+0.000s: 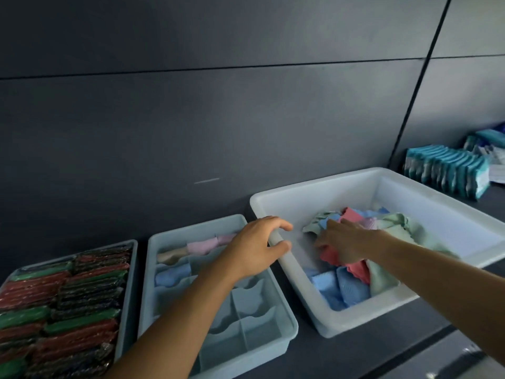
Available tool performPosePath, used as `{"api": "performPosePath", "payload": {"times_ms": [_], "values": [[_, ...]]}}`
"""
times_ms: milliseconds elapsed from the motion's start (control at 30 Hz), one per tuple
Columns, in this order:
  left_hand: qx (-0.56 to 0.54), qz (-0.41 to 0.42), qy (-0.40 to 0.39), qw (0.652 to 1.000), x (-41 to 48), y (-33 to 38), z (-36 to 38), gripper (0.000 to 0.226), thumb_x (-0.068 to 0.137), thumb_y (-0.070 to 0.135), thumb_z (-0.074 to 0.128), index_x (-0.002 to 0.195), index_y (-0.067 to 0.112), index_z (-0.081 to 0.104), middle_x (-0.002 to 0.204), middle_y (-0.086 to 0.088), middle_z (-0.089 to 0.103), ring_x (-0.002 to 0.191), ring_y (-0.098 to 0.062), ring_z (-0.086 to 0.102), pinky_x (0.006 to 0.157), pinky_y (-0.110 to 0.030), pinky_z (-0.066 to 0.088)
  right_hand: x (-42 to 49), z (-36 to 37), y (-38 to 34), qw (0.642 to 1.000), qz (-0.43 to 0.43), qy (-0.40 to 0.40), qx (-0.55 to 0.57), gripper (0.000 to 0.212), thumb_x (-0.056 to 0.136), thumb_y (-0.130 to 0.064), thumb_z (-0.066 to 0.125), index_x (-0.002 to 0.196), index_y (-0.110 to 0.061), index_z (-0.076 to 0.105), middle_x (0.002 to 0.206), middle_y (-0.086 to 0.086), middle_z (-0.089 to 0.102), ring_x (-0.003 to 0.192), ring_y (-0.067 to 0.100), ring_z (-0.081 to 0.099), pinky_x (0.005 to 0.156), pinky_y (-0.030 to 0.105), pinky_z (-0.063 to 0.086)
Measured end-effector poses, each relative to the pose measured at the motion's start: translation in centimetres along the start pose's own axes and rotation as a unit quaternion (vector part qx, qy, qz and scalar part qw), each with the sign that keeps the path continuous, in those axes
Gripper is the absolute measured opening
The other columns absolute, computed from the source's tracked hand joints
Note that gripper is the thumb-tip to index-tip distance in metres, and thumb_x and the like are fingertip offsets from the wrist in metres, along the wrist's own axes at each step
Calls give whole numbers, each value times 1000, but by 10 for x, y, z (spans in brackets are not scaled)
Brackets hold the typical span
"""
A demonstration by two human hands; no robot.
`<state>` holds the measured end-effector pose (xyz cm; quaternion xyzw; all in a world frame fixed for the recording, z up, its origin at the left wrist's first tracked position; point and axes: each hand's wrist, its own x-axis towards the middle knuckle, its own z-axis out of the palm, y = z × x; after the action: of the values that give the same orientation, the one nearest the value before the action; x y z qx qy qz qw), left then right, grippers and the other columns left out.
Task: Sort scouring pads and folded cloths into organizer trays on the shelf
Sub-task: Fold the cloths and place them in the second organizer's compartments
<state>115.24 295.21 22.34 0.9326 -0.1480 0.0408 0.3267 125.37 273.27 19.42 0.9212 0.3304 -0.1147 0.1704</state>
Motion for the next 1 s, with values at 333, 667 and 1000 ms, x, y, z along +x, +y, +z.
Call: {"api": "performPosePath", "payload": {"times_ms": [333, 667, 1000], "values": [[-128, -52, 51, 989, -6, -6, -11, 41, 90, 43, 66, 129, 33, 56, 131, 21, 56, 108, -10, 58, 93, -22, 42, -11, -66, 14, 946, -43, 243, 213, 3, 77, -24, 74, 79, -26, 73, 85, -13, 64, 91, 12, 53, 82, 32, 45], [-264, -9, 169, 950, 0, 30, -90, 25, 80, 23, 80, 99, 14, 67, 87, 3, 69, 76, -8, 61, 75, -31, 50, -47, -190, -44, 756, -140, 375, 518, 6, 85, 3, 65, 81, 4, 61, 76, 13, 64, 67, 14, 56, 66, 24, 45], [-315, -23, 260, 913, -39, 29, -156, 13, 88, 13, 69, 91, 1, 69, 69, 0, 69, 61, -11, 64, 53, -24, 53, -40, -203, -78, 612, -96, 431, 657, 17, 81, -13, 75, 72, -4, 63, 60, 2, 58, 53, 9, 46, 47, 21, 36]]}}
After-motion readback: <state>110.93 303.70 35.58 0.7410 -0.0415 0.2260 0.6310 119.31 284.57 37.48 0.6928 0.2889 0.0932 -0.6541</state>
